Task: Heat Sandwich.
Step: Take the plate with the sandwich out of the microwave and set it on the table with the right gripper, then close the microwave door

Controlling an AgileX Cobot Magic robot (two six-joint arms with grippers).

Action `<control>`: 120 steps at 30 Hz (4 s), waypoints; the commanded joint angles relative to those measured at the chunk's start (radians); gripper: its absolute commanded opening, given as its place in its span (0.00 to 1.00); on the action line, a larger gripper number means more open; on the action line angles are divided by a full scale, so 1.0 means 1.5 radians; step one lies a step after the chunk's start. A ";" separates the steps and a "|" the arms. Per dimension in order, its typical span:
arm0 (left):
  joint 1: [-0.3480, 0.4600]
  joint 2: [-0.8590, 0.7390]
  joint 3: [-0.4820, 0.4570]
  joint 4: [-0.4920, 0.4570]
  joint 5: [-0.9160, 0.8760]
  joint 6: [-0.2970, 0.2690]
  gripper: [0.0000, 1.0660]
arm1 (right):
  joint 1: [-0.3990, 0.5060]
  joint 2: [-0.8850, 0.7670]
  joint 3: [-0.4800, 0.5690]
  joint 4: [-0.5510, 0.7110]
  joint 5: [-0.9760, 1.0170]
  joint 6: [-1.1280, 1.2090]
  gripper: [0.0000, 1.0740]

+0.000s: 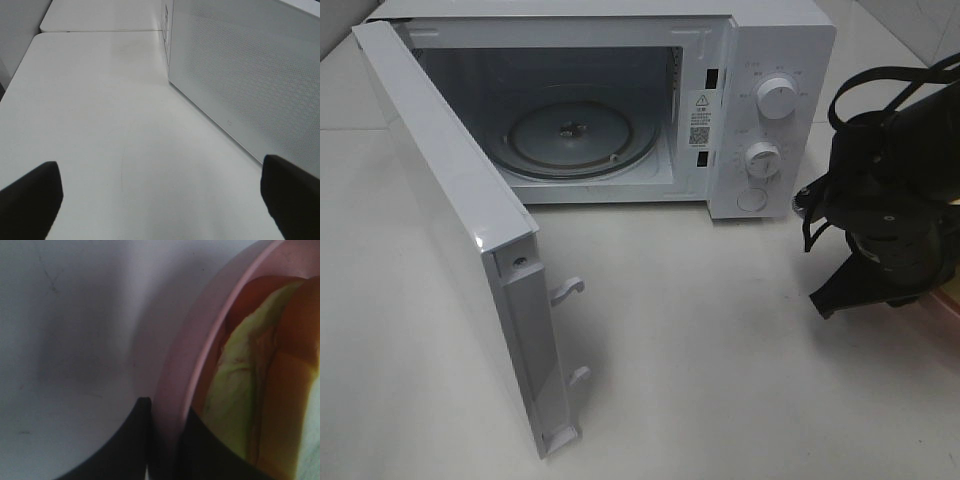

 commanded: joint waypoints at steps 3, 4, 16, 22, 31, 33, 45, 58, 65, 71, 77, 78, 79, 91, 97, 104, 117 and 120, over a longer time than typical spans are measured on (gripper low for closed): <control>0.000 -0.017 0.002 -0.001 0.000 -0.001 0.95 | -0.003 0.002 0.024 -0.053 -0.001 0.048 0.02; 0.000 -0.017 0.002 -0.001 0.000 -0.001 0.95 | -0.003 0.003 0.025 -0.055 -0.003 0.053 0.02; 0.000 -0.017 0.002 -0.001 0.000 -0.001 0.95 | -0.011 0.065 0.029 -0.085 -0.027 0.095 0.03; 0.000 -0.017 0.002 -0.001 0.000 -0.001 0.95 | -0.011 0.089 0.029 -0.094 -0.031 0.111 0.04; 0.000 -0.017 0.002 -0.001 0.000 -0.001 0.95 | -0.011 0.103 0.029 -0.092 -0.048 0.119 0.06; 0.000 -0.017 0.002 -0.001 0.000 -0.001 0.95 | -0.011 0.103 0.029 -0.090 -0.049 0.119 0.07; 0.000 -0.017 0.002 -0.001 0.000 -0.001 0.95 | -0.011 0.099 0.029 -0.074 -0.047 0.115 0.22; 0.000 -0.017 0.002 -0.001 0.000 -0.001 0.95 | -0.011 -0.007 0.029 -0.001 -0.067 -0.011 0.58; 0.000 -0.017 0.002 -0.001 0.000 -0.001 0.95 | -0.011 -0.102 0.029 0.062 -0.065 -0.110 0.73; 0.000 -0.017 0.002 -0.001 0.000 -0.001 0.95 | -0.011 -0.197 0.029 0.138 -0.064 -0.197 0.73; 0.000 -0.017 0.002 -0.001 0.000 -0.001 0.95 | -0.009 -0.313 0.029 0.257 -0.067 -0.347 0.72; 0.000 -0.017 0.002 -0.001 0.000 -0.001 0.95 | -0.009 -0.349 0.029 0.303 -0.062 -0.393 0.72; 0.000 -0.017 0.002 -0.001 0.000 -0.001 0.95 | -0.009 -0.349 0.029 0.303 -0.062 -0.393 0.72; 0.000 -0.017 0.002 -0.001 0.000 -0.001 0.95 | -0.009 -0.582 0.029 0.465 0.064 -0.567 0.71; 0.000 -0.017 0.002 -0.001 0.000 -0.001 0.95 | -0.009 -0.679 0.029 0.463 0.117 -0.578 0.71; 0.000 -0.017 0.002 -0.001 0.000 -0.001 0.95 | -0.009 -0.765 0.029 0.463 0.181 -0.578 0.71; 0.000 -0.017 0.002 -0.001 0.000 -0.001 0.95 | -0.062 -0.960 0.091 0.462 0.192 -0.578 0.71; 0.000 -0.017 0.002 -0.001 0.000 -0.001 0.95 | -0.125 -1.020 0.119 0.463 0.179 -0.578 0.71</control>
